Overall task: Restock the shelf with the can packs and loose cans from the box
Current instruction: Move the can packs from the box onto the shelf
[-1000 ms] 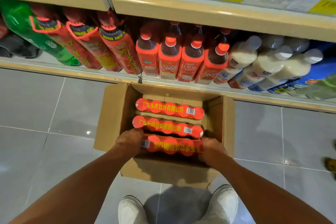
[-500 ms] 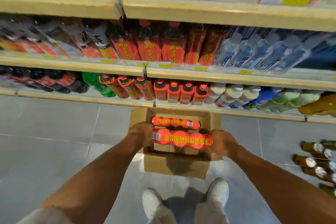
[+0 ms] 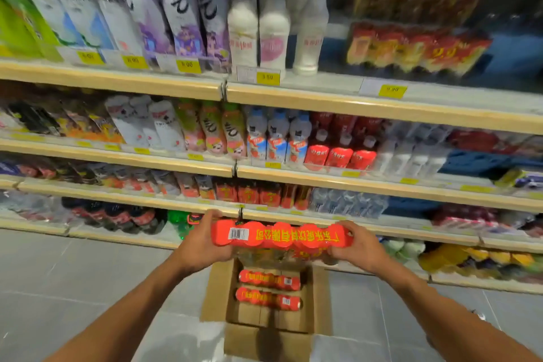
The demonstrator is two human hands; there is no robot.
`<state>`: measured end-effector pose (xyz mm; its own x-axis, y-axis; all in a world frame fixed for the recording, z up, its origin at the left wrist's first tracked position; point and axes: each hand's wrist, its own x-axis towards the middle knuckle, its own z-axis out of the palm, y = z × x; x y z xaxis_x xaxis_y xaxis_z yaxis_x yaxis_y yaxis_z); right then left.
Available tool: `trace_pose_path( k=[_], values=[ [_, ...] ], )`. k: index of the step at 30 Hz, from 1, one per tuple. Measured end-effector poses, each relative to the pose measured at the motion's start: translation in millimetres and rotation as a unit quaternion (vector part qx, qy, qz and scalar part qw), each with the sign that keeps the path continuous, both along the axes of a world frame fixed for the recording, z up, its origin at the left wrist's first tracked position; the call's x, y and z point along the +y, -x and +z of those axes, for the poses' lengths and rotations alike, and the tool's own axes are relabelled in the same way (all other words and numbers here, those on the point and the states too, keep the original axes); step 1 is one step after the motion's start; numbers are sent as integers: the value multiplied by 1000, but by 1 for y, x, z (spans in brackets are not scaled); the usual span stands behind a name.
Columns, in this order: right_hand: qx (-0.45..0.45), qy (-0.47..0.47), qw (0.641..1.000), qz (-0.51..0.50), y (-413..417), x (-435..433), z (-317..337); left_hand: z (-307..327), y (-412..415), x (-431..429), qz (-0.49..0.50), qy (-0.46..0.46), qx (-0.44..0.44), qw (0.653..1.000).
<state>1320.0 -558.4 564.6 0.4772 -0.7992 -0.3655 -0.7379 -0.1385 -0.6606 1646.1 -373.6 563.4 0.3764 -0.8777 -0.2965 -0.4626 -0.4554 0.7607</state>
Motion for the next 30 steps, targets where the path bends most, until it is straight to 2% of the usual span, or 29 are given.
trace_pose_path(
  k=[4,8,15,20,26,30],
  values=[
    [-124,0,989,-78,2,2,61,61,3,0,72,119,59,988],
    [-241,-1,961,-134,-2,0,112,114,-3,-10,83,197,109,971],
    [-385,34,901,-198,-1,-7,185,190,-2,-41,27,300,80,950],
    [-398,95,895,-179,20,-12,225,224,10,-71,11,341,89,936],
    [-404,124,876,-234,52,-36,247,243,35,-113,-1,343,105,933],
    [-412,157,865,-240,73,-61,260,251,66,-145,2,351,85,933]
  ],
)
